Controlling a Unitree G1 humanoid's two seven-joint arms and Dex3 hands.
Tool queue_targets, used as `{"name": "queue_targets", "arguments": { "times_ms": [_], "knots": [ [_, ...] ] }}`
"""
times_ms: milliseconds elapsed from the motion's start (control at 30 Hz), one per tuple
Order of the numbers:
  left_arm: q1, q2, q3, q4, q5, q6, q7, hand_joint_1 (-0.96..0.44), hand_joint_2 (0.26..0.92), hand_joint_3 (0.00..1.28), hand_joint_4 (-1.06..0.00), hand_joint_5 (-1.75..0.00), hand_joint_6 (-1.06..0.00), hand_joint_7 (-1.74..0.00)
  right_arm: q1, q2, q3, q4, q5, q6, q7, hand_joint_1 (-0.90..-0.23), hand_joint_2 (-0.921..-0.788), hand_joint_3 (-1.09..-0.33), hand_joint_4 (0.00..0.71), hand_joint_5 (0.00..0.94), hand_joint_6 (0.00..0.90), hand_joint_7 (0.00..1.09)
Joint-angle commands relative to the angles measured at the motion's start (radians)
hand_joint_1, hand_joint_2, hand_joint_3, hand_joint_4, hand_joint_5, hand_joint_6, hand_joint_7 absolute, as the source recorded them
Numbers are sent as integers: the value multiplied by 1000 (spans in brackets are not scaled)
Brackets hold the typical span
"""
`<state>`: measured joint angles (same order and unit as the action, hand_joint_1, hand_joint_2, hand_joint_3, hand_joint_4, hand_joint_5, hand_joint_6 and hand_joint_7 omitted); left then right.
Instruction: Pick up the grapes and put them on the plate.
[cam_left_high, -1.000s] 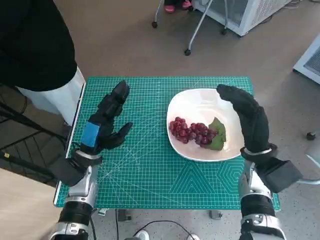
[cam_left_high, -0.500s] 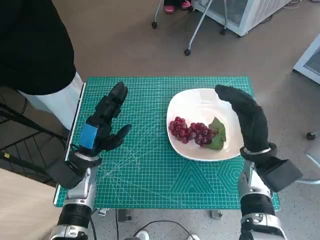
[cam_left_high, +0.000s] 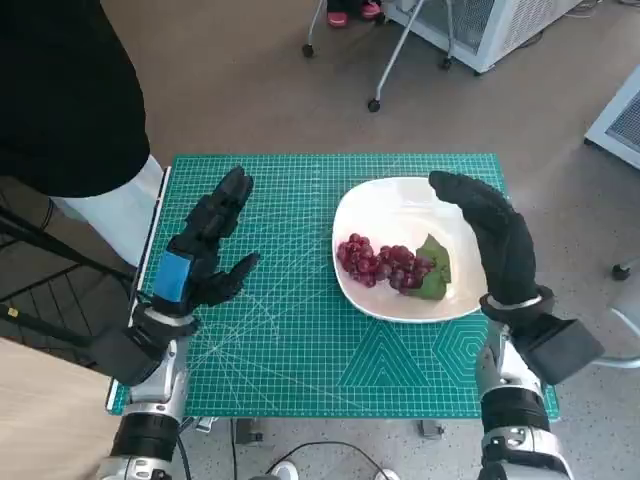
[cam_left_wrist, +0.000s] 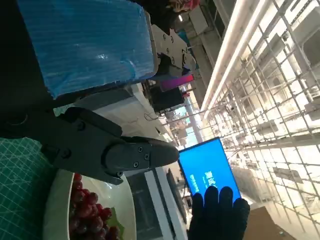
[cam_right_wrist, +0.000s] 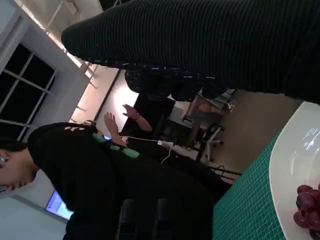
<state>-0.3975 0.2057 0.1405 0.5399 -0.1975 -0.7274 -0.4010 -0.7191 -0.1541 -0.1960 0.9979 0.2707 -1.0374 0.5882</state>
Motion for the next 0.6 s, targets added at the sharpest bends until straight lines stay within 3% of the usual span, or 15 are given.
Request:
{"name": "queue_targets", "arguments": {
  "times_ms": [33, 600],
  "knots": [
    [18, 18, 10, -16, 9, -20, 5, -401, 921, 304, -266, -15, -326, -47, 9, 4, 1, 7, -4, 16, 2, -521, -921, -526, 234, 2, 206, 9],
    [25, 36, 17, -5, 27, -29, 29, -367, 921, 306, -281, -13, -338, -48, 7, 10, 3, 5, -1, 21, 7, -528, -921, -525, 235, 1, 207, 8]
  ]
}}
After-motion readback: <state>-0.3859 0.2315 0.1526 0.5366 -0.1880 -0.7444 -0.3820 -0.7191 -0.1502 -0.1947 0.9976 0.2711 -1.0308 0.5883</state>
